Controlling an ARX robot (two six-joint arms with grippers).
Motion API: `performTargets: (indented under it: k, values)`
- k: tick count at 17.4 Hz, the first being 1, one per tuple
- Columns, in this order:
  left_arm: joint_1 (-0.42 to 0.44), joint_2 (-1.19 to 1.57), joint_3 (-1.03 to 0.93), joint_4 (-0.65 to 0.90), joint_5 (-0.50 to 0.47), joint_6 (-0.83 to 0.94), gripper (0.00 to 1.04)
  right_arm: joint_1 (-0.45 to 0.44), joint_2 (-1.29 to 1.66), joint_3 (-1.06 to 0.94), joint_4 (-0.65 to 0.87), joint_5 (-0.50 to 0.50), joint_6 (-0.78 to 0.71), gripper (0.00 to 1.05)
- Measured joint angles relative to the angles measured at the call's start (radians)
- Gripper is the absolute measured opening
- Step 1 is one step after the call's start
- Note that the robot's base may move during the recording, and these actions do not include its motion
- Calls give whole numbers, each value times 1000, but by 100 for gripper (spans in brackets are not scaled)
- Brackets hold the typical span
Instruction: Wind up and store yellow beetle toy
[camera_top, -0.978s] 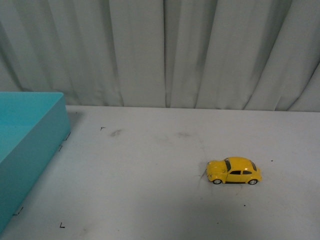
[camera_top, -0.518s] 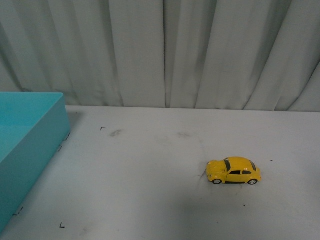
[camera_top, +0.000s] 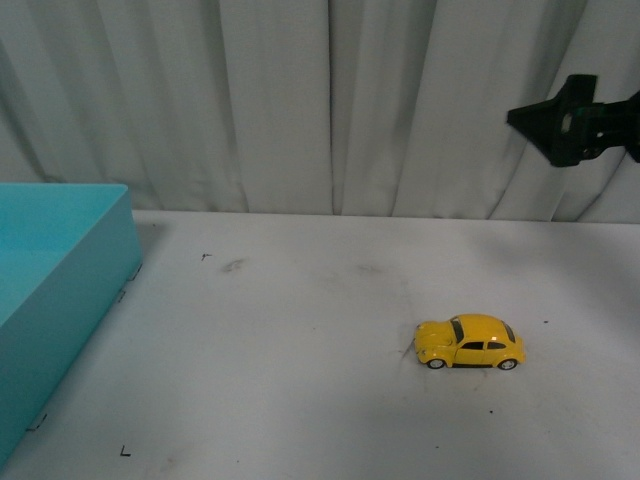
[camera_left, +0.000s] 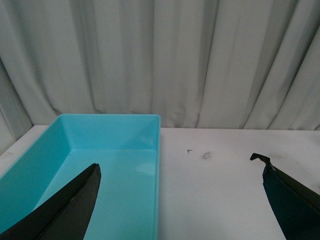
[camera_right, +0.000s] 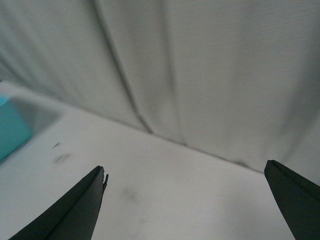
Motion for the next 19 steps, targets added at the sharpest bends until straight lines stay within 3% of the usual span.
performTargets:
  k: [3,6,9,12,17,19]
  values:
    - [0,0,0,0,0,0,98,42,29,63,-286,-270,-323,98]
    - [0,0,0,0,0,0,98,42,77,113,-582,-374,-705,98]
    - [0,0,0,0,0,0,98,49,155,170,-849,-365,-1062,98]
    - [0,0,0,0,0,0,98,49,227,238,-979,-329,-1284,98]
    - [0,0,0,0,0,0,98,56,283,342,-1086,-305,-1382,98]
    - [0,0,0,0,0,0,98,62,328,403,-1197,-251,-1443,98]
